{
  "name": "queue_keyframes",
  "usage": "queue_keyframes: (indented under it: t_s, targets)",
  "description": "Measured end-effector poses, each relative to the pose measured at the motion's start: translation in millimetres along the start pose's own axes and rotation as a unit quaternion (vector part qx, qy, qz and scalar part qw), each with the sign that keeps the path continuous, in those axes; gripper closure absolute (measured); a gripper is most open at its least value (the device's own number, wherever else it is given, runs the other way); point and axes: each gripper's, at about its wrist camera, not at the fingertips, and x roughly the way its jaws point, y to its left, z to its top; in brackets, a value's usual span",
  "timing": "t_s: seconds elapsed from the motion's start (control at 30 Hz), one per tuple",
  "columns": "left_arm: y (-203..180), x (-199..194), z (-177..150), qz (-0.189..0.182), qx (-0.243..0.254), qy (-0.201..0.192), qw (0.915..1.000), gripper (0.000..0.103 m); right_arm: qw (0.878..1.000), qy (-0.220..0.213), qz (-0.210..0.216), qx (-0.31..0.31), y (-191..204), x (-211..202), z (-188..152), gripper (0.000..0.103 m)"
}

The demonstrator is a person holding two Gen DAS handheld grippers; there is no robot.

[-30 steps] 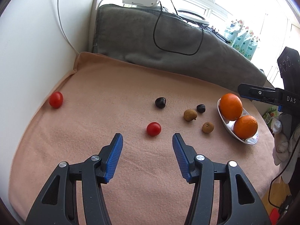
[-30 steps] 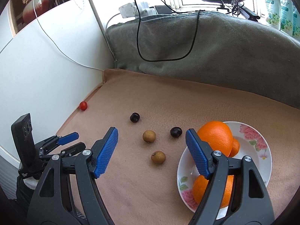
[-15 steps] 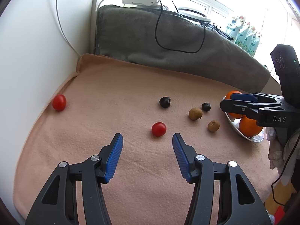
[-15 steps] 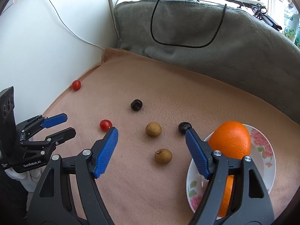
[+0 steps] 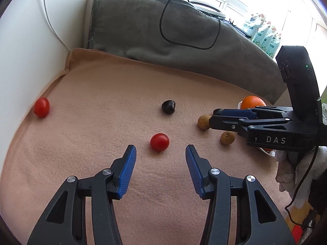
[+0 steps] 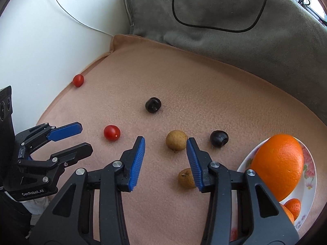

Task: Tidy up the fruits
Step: 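Grasp a small brown fruit with the right tool while the left tool grasps a red cherry tomato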

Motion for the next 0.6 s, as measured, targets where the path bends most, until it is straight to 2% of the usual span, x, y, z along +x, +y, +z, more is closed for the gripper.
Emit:
queue_keyframes:
  t_s: [0.07,0.5,0.6]
  targets:
    - [-0.8,4.7,1.7,0.001,0.0,0.004,1.0,0.058,1.0,0.003,-0.001,0.002,-1.1,5.0,1.6,0.06]
    - [-6.4,30.6,9.0,0.015,0.016,0.026,0.9994,0.062,0.999,0.029,-0.019,0.006,-3.3,30.5,2.5,0.062]
    - [-6.0,35.6,9.3,0.017,0.015,0.032,0.9992,0.064,0.999,0.033,-0.021,0.008,-4.4,33.3,2.6,0.066]
